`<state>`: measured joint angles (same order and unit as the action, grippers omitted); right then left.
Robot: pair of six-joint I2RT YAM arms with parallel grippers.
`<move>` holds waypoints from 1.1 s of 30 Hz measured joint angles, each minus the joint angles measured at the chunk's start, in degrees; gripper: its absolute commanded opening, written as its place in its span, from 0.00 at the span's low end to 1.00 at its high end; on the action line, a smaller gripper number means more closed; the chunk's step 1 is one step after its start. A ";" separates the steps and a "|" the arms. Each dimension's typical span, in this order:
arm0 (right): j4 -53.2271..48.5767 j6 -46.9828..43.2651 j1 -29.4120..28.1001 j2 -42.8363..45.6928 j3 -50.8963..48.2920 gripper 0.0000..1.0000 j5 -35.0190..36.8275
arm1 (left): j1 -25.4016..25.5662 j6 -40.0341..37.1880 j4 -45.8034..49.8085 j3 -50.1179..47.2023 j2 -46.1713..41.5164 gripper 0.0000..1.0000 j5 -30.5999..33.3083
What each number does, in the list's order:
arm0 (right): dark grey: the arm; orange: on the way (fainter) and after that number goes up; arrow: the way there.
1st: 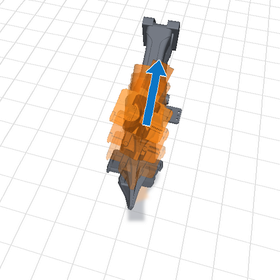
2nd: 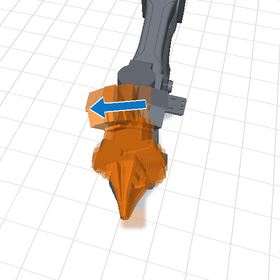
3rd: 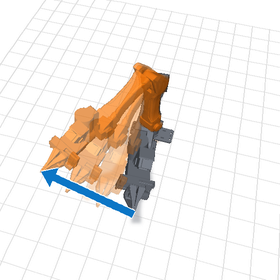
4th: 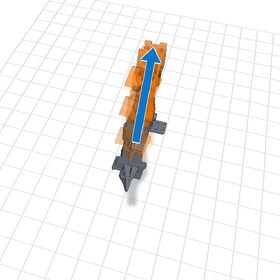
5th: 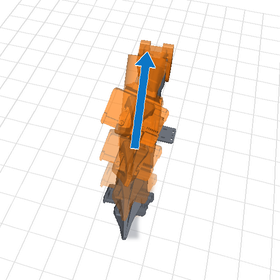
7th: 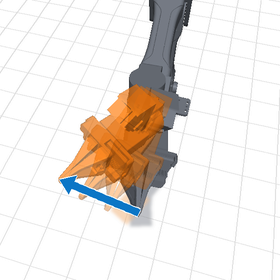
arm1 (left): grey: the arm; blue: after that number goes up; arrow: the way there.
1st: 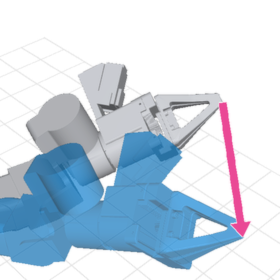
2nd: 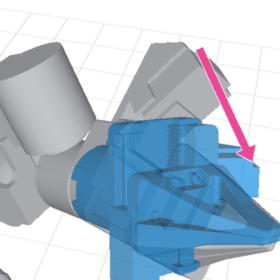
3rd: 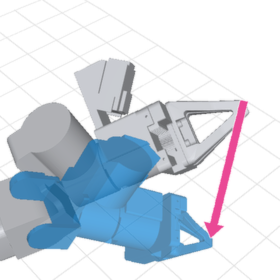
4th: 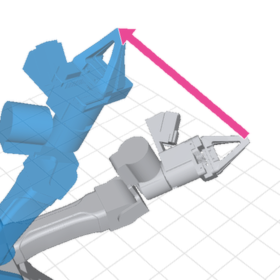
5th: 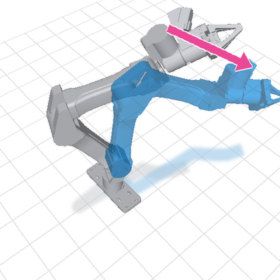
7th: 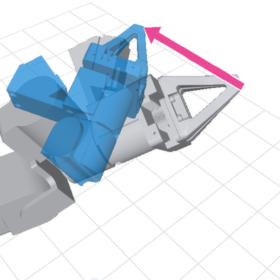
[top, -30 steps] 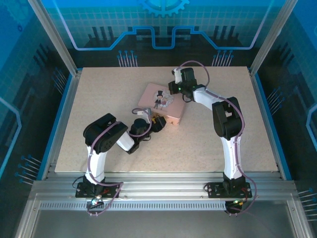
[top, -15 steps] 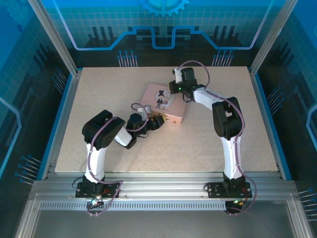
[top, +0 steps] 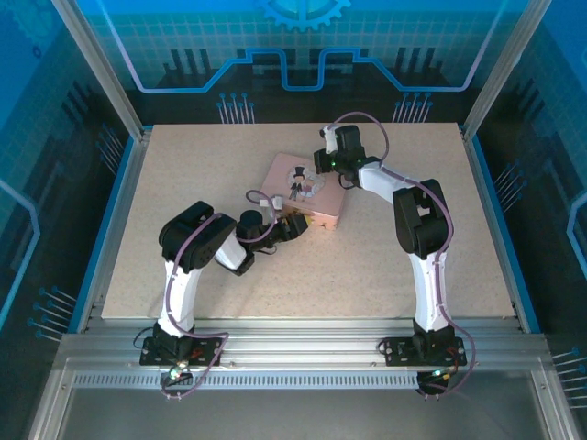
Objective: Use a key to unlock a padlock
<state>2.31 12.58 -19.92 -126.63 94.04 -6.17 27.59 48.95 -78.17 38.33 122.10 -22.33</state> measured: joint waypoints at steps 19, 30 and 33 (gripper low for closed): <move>0.61 0.00 -0.68 0.66 -1.27 0.00 -0.48 | -0.35 0.26 -0.15 -3.58 -2.43 0.48 0.09; 0.63 0.00 -0.81 0.76 -1.42 0.00 -0.44 | -0.26 0.50 -0.17 -3.58 -2.60 0.55 0.11; 0.63 0.00 -0.81 0.76 -1.42 0.00 -0.42 | 0.35 0.50 -0.13 -3.04 -2.58 0.54 0.17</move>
<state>2.94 12.58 -20.73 -125.86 92.62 -6.59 27.94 49.45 -78.30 35.29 119.52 -22.15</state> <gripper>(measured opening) 0.066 0.548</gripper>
